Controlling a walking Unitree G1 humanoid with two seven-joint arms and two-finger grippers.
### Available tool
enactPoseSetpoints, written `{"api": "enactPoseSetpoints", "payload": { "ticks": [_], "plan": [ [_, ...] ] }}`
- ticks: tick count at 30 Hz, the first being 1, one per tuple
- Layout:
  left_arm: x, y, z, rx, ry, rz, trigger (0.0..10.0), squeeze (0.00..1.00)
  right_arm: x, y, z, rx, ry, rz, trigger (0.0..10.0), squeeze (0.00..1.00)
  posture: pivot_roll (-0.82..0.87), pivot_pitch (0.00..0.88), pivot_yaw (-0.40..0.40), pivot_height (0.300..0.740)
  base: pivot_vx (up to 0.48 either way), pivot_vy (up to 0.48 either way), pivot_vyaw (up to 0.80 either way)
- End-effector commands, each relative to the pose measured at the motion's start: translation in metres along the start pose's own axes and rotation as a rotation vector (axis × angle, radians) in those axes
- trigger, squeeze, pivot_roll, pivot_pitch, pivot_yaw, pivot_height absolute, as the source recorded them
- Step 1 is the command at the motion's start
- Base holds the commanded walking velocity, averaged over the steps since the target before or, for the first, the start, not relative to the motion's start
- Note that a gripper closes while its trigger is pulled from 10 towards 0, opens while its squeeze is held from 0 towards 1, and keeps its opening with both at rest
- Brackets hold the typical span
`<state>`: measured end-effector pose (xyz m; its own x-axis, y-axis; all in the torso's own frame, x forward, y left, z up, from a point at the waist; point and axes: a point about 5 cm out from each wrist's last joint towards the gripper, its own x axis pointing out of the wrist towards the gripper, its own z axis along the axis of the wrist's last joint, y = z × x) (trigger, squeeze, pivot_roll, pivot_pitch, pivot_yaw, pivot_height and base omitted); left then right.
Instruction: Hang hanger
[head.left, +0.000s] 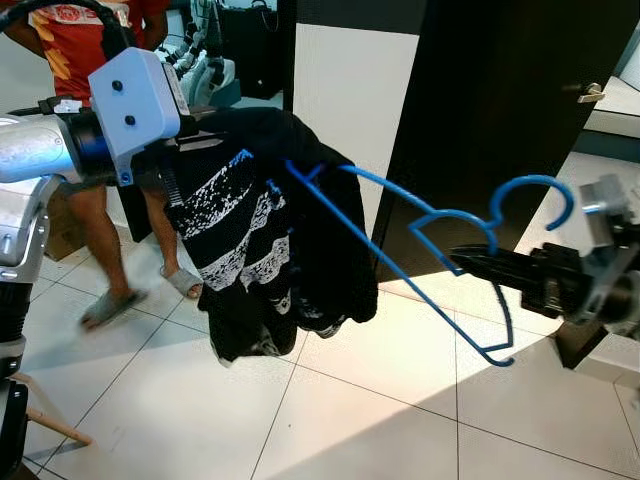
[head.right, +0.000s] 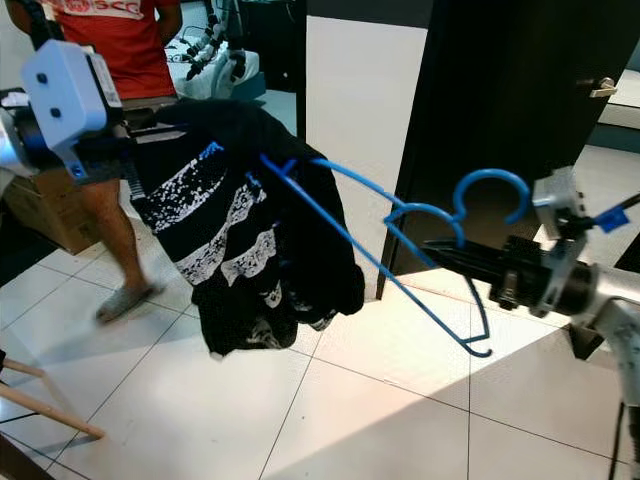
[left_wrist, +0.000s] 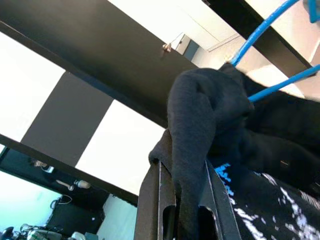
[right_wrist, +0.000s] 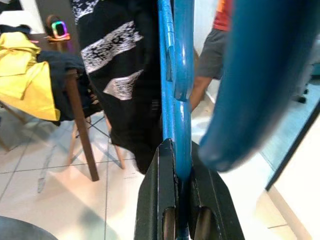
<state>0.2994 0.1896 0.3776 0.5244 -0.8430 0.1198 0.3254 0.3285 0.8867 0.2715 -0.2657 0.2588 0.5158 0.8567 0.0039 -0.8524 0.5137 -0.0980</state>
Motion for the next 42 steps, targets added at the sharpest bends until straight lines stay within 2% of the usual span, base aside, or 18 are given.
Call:
{"api": "enactPoseSetpoints", "payload": {
  "ticks": [1, 7, 14, 16, 18, 20, 23, 24, 25, 30, 34, 35, 37, 38, 40, 41, 42],
  "plan": [
    [-0.003, 0.003, 0.004, 0.017, -0.006, -0.002, 10.0, 0.0, -0.005, -0.002, 0.003, -0.016, -0.004, -0.017, 10.0, 0.0, 0.0, 0.0, -0.045, 0.74, 0.0, 0.0, 0.0],
    [0.0, 0.002, 0.005, 0.012, -0.02, -0.013, 10.0, 0.0, -0.002, -0.002, 0.002, -0.025, -0.007, -0.027, 10.0, 0.0, 0.0, 0.0, -0.042, 0.74, 0.0, 0.0, 0.0],
    [0.003, 0.001, 0.007, 0.007, -0.032, -0.017, 10.0, 0.0, 0.005, 0.003, 0.0, -0.019, -0.005, 0.016, 10.0, 0.0, 0.0, 0.0, -0.042, 0.74, 0.0, 0.0, 0.0],
    [0.004, -0.001, 0.005, 0.001, -0.028, -0.018, 10.0, 0.0, 0.016, 0.012, -0.001, -0.004, 0.009, 0.1, 10.0, 0.0, 0.0, 0.0, -0.043, 0.74, 0.0, 0.0, 0.0],
    [0.004, -0.001, 0.005, 0.001, -0.028, -0.018, 10.0, 0.0, 0.016, 0.012, -0.001, -0.004, 0.009, 0.1, 10.0, 0.0, 0.0, 0.0, -0.043, 0.74, 0.0, 0.0, 0.0],
    [0.004, -0.001, 0.004, 0.0, -0.025, -0.016, 10.0, 0.0, 0.02, 0.018, -0.005, 0.006, 0.036, 0.145, 10.0, 0.0, 0.0, 0.0, -0.043, 0.74, 0.0, 0.0, 0.0],
    [0.006, -0.002, 0.003, -0.003, -0.024, -0.011, 10.0, 0.0, 0.029, 0.028, -0.021, 0.005, 0.16, 0.222, 10.0, 0.0, 0.0, 0.0, -0.045, 0.74, 0.0, 0.0, 0.0],
    [0.006, -0.002, 0.003, -0.003, -0.024, -0.011, 10.0, 0.0, 0.029, 0.028, -0.021, 0.005, 0.16, 0.222, 10.0, 0.0, 0.0, 0.0, -0.045, 0.74, 0.0, 0.0, 0.0],
    [0.007, -0.003, 0.004, -0.004, -0.029, -0.011, 10.0, 0.0, 0.032, 0.028, -0.027, -0.006, 0.205, 0.215, 10.0, 0.0, 0.0, 0.0, -0.046, 0.74, 0.0, 0.0, 0.0],
    [0.007, -0.004, 0.004, -0.006, -0.032, -0.012, 10.0, 0.0, 0.034, 0.028, -0.031, -0.015, 0.232, 0.208, 10.0, 0.0, 0.0, 0.0, -0.046, 0.74, 0.0, 0.0, 0.0],
    [0.01, -0.005, 0.008, -0.014, -0.057, -0.013, 10.0, 0.0, 0.047, 0.024, -0.042, -0.024, 0.3, 0.153, 10.0, 0.0, 0.0, 0.0, -0.05, 0.74, 0.0, 0.0, 0.0],
    [0.012, -0.007, 0.01, -0.021, -0.075, -0.017, 10.0, 0.0, 0.055, 0.023, -0.049, -0.023, 0.335, 0.119, 10.0, 0.0, 0.0, 0.0, -0.051, 0.74, 0.0, 0.0, 0.0],
    [0.012, -0.007, 0.01, -0.021, -0.075, -0.017, 10.0, 0.0, 0.055, 0.023, -0.049, -0.023, 0.335, 0.119, 10.0, 0.0, 0.0, 0.0, -0.051, 0.74, 0.0, 0.0, 0.0],
    [0.014, -0.008, 0.013, -0.032, -0.095, -0.018, 10.0, 0.0, 0.064, 0.023, -0.055, -0.017, 0.369, 0.09, 10.0, 0.0, 0.0, 0.0, -0.053, 0.74, 0.0, 0.0, 0.0],
    [0.017, -0.012, 0.018, -0.053, -0.131, -0.019, 10.0, 0.0, 0.076, 0.026, -0.066, 0.021, 0.426, 0.05, 10.0, 0.0, 0.0, 0.0, -0.056, 0.74, 0.0, 0.0, 0.0],
    [0.017, -0.012, 0.018, -0.053, -0.131, -0.019, 10.0, 0.0, 0.076, 0.026, -0.066, 0.021, 0.426, 0.05, 10.0, 0.0, 0.0, 0.0, -0.056, 0.74, 0.0, 0.0, 0.0],
    [0.018, -0.014, 0.019, -0.064, -0.145, -0.015, 10.0, 0.0, 0.079, 0.026, -0.073, 0.062, 0.466, 0.008, 10.0, 0.0, 0.0, 0.0, -0.059, 0.74, 0.0, 0.0, 0.0]
  ]
}}
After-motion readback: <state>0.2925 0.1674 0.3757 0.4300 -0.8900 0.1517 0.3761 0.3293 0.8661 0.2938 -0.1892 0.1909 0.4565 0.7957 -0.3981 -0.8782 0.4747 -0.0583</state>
